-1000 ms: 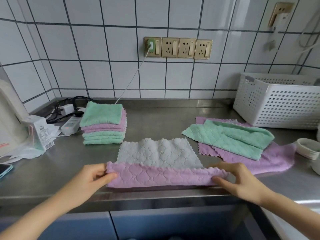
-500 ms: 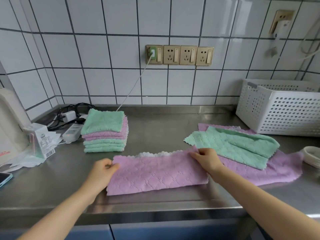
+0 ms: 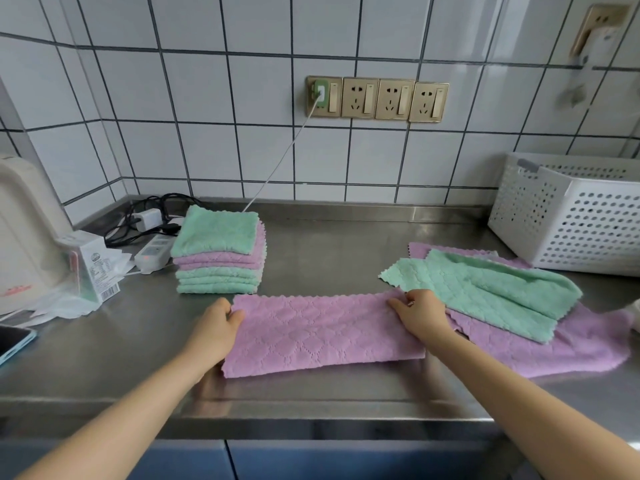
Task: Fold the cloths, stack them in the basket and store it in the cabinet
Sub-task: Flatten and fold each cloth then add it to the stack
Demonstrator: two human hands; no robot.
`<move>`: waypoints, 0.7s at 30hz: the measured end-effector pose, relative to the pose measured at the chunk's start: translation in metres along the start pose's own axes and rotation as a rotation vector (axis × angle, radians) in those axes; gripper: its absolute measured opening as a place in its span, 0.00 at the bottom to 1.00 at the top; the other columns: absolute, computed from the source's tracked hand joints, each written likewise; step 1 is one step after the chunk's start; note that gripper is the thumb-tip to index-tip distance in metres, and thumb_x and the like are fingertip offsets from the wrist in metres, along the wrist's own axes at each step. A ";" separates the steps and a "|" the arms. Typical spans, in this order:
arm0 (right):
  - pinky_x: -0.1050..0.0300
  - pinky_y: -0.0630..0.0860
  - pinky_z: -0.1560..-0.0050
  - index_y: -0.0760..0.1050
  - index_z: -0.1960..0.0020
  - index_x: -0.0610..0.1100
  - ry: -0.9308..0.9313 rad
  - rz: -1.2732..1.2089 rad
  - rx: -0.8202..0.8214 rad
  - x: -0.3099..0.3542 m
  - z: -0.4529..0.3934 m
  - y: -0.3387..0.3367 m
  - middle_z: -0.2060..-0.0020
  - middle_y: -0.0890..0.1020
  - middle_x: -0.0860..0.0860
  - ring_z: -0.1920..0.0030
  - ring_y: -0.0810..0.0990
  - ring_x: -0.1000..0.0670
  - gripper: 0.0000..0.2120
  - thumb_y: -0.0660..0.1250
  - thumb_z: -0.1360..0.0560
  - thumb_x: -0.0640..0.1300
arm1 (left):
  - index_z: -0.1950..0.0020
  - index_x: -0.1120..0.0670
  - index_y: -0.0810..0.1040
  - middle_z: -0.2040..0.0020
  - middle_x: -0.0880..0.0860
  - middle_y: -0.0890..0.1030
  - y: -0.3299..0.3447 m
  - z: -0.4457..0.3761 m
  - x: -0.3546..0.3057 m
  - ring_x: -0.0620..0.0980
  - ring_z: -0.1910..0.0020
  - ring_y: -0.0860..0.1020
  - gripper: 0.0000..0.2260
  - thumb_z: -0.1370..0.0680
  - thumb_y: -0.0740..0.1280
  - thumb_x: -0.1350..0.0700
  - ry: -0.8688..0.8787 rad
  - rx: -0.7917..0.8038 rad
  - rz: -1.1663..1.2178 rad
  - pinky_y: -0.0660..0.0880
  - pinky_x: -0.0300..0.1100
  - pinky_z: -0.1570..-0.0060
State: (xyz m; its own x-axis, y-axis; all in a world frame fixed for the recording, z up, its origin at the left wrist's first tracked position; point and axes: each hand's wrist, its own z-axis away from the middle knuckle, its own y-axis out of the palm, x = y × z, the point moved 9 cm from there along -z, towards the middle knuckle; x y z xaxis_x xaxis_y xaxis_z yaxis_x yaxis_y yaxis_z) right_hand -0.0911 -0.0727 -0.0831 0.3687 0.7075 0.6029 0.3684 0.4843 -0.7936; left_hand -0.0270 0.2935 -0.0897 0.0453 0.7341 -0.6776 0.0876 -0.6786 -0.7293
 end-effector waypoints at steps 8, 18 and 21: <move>0.57 0.59 0.73 0.61 0.72 0.43 0.088 -0.053 0.018 -0.006 -0.002 0.001 0.77 0.64 0.49 0.75 0.62 0.50 0.23 0.68 0.25 0.49 | 0.70 0.57 0.63 0.70 0.59 0.71 0.002 -0.006 -0.001 0.60 0.64 0.71 0.19 0.20 0.61 0.54 -0.028 0.006 -0.048 0.62 0.46 0.63; 0.54 0.72 0.39 0.74 0.37 0.44 -0.642 0.200 0.004 0.060 0.086 -0.037 0.40 0.77 0.48 0.41 0.75 0.46 0.14 0.62 0.22 0.42 | 0.33 0.51 0.69 0.38 0.49 0.72 -0.010 0.081 -0.080 0.51 0.37 0.70 0.19 0.22 0.63 0.48 0.524 0.029 -0.218 0.67 0.46 0.36; 0.55 0.71 0.37 0.77 0.40 0.45 -0.984 0.295 0.119 0.073 0.126 -0.001 0.41 0.78 0.48 0.40 0.74 0.47 0.15 0.57 0.21 0.46 | 0.24 0.43 0.57 0.24 0.41 0.57 0.046 0.121 -0.101 0.44 0.24 0.51 0.32 0.26 0.47 0.31 0.674 0.371 -0.345 0.46 0.40 0.27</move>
State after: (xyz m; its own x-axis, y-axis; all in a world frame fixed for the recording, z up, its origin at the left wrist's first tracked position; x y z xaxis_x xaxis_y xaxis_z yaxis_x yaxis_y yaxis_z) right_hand -0.1718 0.0434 -0.0489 -0.4503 0.8881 0.0917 0.2701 0.2334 -0.9341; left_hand -0.1481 0.1853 -0.0660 0.6705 0.6806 -0.2954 -0.1217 -0.2918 -0.9487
